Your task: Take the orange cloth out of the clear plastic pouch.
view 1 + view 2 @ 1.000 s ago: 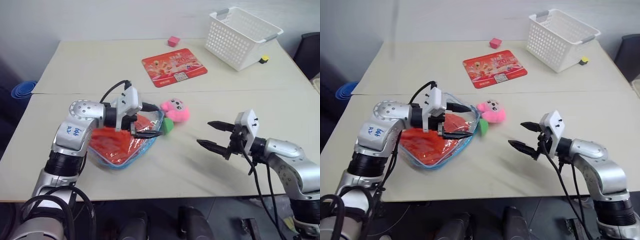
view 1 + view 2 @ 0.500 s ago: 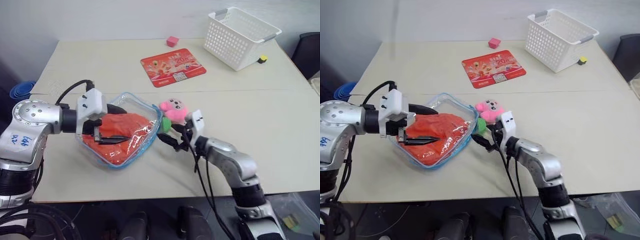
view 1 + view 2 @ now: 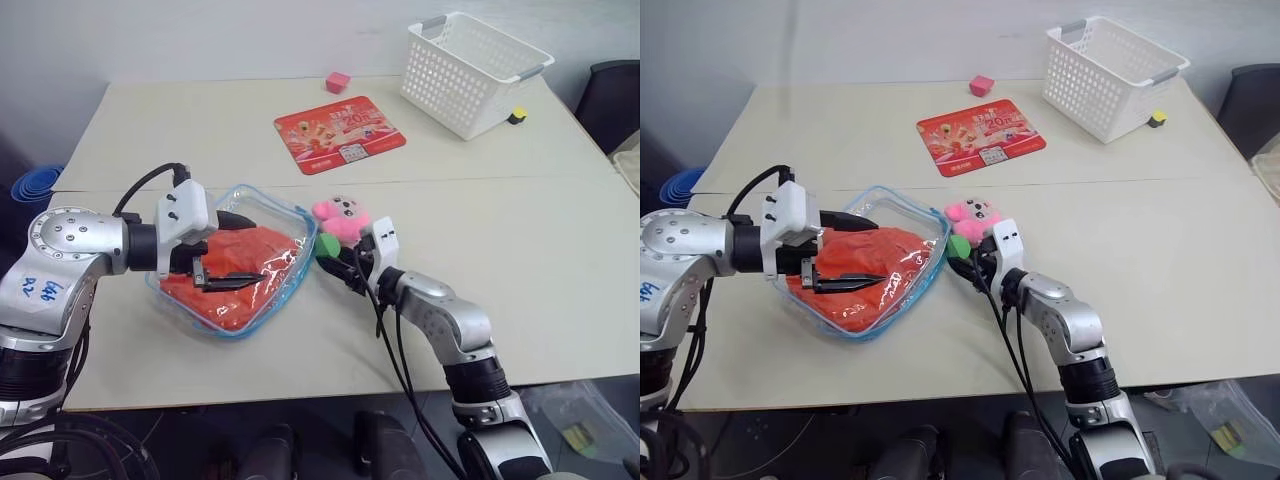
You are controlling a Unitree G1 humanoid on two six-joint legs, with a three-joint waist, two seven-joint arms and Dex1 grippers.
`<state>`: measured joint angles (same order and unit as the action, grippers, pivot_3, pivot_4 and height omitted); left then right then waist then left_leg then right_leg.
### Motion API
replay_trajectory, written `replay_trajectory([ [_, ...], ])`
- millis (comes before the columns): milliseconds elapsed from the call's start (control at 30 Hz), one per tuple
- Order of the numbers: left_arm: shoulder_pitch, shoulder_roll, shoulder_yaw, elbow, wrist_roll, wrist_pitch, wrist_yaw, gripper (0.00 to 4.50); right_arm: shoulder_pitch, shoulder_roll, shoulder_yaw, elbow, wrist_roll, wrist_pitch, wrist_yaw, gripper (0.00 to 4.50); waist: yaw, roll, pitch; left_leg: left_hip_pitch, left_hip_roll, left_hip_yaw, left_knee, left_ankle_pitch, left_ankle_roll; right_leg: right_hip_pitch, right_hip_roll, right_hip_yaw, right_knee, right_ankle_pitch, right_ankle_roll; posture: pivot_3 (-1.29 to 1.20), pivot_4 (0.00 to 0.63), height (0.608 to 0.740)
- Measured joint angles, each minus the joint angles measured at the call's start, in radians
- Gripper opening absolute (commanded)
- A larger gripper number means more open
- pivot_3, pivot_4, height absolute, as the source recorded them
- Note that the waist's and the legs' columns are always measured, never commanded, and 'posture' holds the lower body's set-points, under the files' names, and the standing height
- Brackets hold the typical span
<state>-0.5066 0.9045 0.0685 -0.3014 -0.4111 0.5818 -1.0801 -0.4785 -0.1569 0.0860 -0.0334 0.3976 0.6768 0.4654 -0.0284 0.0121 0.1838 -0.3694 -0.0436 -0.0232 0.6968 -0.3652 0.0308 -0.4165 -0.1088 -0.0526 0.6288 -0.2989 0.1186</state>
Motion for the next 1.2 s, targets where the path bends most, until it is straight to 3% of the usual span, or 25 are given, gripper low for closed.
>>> replay_trajectory([
  [67, -0.002, -0.011, -0.002, 0.0, -0.003, -0.002, 0.002, 4.5, 0.017, -0.015, -0.009, -0.027, 0.006, 0.002, 0.006, 0.51, 0.001, 0.0, 0.0, 0.0, 0.0, 0.0, 0.0, 0.0, 0.0, 0.0, 0.0, 0.0, 0.0, 0.0, 0.0, 0.0, 0.15, 0.74],
  [200, -0.029, -0.073, -0.029, -0.001, -0.029, 0.002, 0.01, 4.5, 0.083, -0.106, -0.087, -0.137, 0.082, 0.057, 0.046, 0.51, 0.012, 0.0, 0.0, -0.001, -0.002, 0.0, 0.001, 0.0, 0.001, 0.0, 0.0, 0.0, 0.0, 0.0, 0.0, 0.0, 0.15, 0.74],
  [367, -0.05, -0.136, -0.079, -0.007, -0.044, 0.009, 0.024, 4.5, 0.179, -0.386, -0.351, -0.166, 0.174, 0.106, 0.134, 0.51, 0.03, 0.0, 0.0, -0.001, -0.004, 0.0, 0.0, 0.0, 0.004, 0.002, -0.002, 0.001, -0.001, 0.0, 0.001, 0.0, 0.15, 0.74],
  [467, -0.071, -0.175, -0.104, -0.011, -0.055, 0.012, 0.032, 4.5, 0.192, -0.531, -0.442, -0.043, 0.13, 0.04, 0.16, 0.51, 0.029, 0.0, 0.0, 0.0, -0.004, 0.002, 0.0, 0.0, 0.004, 0.002, -0.003, 0.001, -0.002, 0.0, 0.001, 0.0, 0.15, 0.74],
  [600, -0.097, -0.209, -0.136, -0.016, -0.06, 0.02, 0.033, 4.5, 0.135, -0.676, -0.494, 0.335, -0.039, -0.174, 0.092, 0.51, 0.022, 0.0, 0.0, 0.002, -0.002, 0.006, 0.0, 0.0, 0.004, 0.002, -0.002, 0.003, -0.001, 0.0, 0.001, 0.0, 0.15, 0.74],
  [800, -0.116, -0.235, -0.177, -0.024, -0.06, 0.022, 0.031, 4.5, 0.012, -0.701, -0.483, 0.696, -0.15, -0.405, 0.032, 2.42, 0.008, 0.0, 0.0, 0.002, 0.0, 0.007, 0.0, 0.001, 0.004, 0.002, -0.001, 0.003, -0.001, 0.0, 0.001, 0.0, 0.15, 0.74],
  [1000, -0.114, -0.237, -0.177, -0.054, -0.066, 0.044, 0.049, 4.5, 0.002, -0.678, -0.474, 0.709, -0.152, -0.435, 0.068, 4.46, 0.005, 0.0, 0.0, 0.001, 0.0, 0.006, 0.001, 0.001, 0.003, 0.002, -0.002, 0.003, -0.002, 0.0, 0.001, 0.0, 0.15, 0.74],
  [1200, -0.03, -0.224, -0.155, -0.171, -0.089, 0.125, 0.141, 4.5, 0.047, -0.747, -0.438, 0.513, -0.117, -0.407, 0.265, 4.49, 0.008, 0.003, 0.001, 0.001, 0.0, 0.006, 0.001, 0.001, 0.004, 0.002, -0.002, 0.004, -0.002, 0.001, 0.001, 0.0, 0.15, 0.74],
])
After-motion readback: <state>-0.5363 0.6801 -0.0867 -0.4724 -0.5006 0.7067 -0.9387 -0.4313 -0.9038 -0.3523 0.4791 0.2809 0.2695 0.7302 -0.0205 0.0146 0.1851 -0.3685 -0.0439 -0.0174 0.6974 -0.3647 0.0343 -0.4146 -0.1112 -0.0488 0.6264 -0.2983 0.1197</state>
